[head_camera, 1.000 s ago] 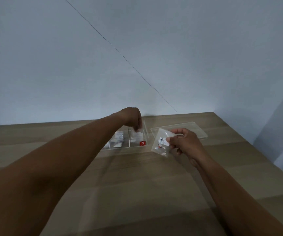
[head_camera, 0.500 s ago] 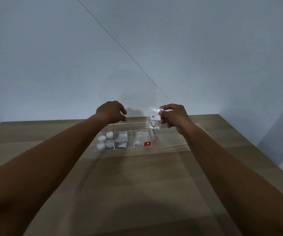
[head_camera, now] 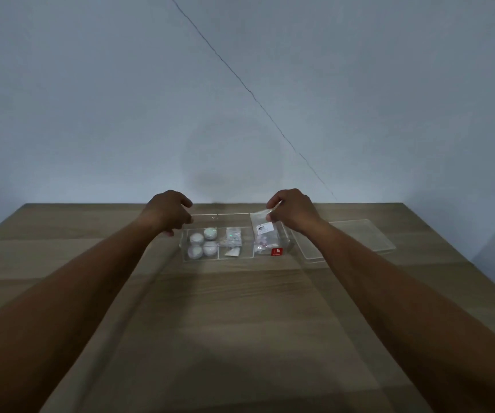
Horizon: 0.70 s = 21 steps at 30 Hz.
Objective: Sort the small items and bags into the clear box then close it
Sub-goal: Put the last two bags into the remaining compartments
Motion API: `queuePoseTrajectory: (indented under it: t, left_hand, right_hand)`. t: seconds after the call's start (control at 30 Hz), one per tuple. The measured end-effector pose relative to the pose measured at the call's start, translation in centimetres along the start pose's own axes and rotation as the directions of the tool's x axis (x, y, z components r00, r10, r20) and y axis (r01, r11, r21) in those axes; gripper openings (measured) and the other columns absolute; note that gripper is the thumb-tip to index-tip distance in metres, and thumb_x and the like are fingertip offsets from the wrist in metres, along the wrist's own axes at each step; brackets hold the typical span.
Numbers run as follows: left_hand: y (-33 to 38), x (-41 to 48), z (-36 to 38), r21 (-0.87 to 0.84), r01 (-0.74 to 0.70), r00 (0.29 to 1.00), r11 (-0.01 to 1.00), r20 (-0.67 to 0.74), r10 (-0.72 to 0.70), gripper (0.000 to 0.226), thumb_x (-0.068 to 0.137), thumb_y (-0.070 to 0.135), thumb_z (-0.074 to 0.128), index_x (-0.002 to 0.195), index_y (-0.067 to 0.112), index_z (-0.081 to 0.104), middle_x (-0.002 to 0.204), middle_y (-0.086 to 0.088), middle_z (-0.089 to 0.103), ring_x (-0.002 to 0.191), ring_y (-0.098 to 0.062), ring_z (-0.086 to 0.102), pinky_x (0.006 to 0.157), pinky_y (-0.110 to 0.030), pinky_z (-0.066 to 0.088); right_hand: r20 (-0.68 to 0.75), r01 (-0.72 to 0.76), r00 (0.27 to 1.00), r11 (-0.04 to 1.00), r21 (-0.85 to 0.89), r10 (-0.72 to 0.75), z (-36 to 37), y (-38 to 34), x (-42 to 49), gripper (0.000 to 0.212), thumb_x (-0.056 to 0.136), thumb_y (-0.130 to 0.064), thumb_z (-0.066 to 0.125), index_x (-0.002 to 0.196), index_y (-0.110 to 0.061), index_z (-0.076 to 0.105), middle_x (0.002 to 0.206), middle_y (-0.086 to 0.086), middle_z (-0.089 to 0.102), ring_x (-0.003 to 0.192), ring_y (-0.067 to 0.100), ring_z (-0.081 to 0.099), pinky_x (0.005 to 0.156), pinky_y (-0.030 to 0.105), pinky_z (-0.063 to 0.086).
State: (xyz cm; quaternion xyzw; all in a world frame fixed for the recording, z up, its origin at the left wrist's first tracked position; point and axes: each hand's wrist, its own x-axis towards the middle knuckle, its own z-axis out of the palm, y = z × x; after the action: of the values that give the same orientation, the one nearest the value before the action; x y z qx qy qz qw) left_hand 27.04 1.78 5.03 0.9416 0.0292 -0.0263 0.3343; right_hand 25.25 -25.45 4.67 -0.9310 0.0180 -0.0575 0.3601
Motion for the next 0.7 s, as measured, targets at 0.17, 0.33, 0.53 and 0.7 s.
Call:
queuePoseTrajectory:
  t: [0.17, 0.33, 0.53, 0.7]
  left_hand:
    - [-0.3, -0.2, 0.7, -0.015, -0.027, 0.997, 1.0, -0.067, 0.026, 0.033, 0.079, 0.002, 0.063, 0.108, 0.015, 0.071, 0.086, -0.004, 0.069, 0.06, -0.02, 0.068, 0.042, -0.024, 0.05]
    - [-0.2, -0.6, 0.8, -0.003, -0.021, 0.996, 1.0, -0.091, 0.021, 0.03, 0.082, 0.007, 0.062, 0.109, 0.014, 0.071, 0.094, -0.004, 0.069, 0.06, -0.023, 0.069, 0.05, -0.027, 0.055]
    - [1.0, -2.2, 0.7, 0.165, -0.097, 0.951, 0.982, -0.277, 0.14, 0.033, 0.086, 0.03, 0.06, 0.119, 0.029, 0.065, 0.124, -0.004, 0.062, 0.111, -0.024, 0.06, 0.093, -0.039, 0.048]
    - [5.0, -5.6, 2.1, 0.065, -0.331, 0.849, 0.941, -0.416, 0.327, 0.019, 0.089, 0.032, 0.054, 0.098, 0.039, 0.069, 0.1, 0.013, 0.065, 0.088, -0.011, 0.063, 0.08, -0.033, 0.048]
  right_hand:
    - [-0.012, 0.046, 0.999, 0.985, -0.164, -0.048, 1.2, 0.3, -0.3, 0.02, 0.071, -0.019, 0.076, 0.087, -0.028, 0.068, 0.098, -0.006, 0.067, 0.082, 0.013, 0.06, 0.073, 0.03, 0.046]
    - [-0.033, 0.103, 0.993, 0.96, -0.26, -0.116, 1.7, 0.7, -0.7, 0.023, 0.075, -0.019, 0.071, 0.097, -0.026, 0.067, 0.109, -0.002, 0.066, 0.106, 0.019, 0.058, 0.081, 0.032, 0.044]
    - [-0.131, 0.218, 0.962, 0.962, -0.165, -0.24, 0.5, 0.9, -1.7, 0.014, 0.085, -0.017, 0.062, 0.098, -0.02, 0.067, 0.105, 0.001, 0.063, 0.099, 0.016, 0.058, 0.081, 0.032, 0.045]
    - [-0.256, 0.173, 0.949, 0.983, -0.065, -0.184, -3.0, 3.2, -2.2, 0.013, 0.089, -0.018, 0.058, 0.094, -0.02, 0.07, 0.102, -0.002, 0.069, 0.086, 0.011, 0.057, 0.075, 0.026, 0.042]
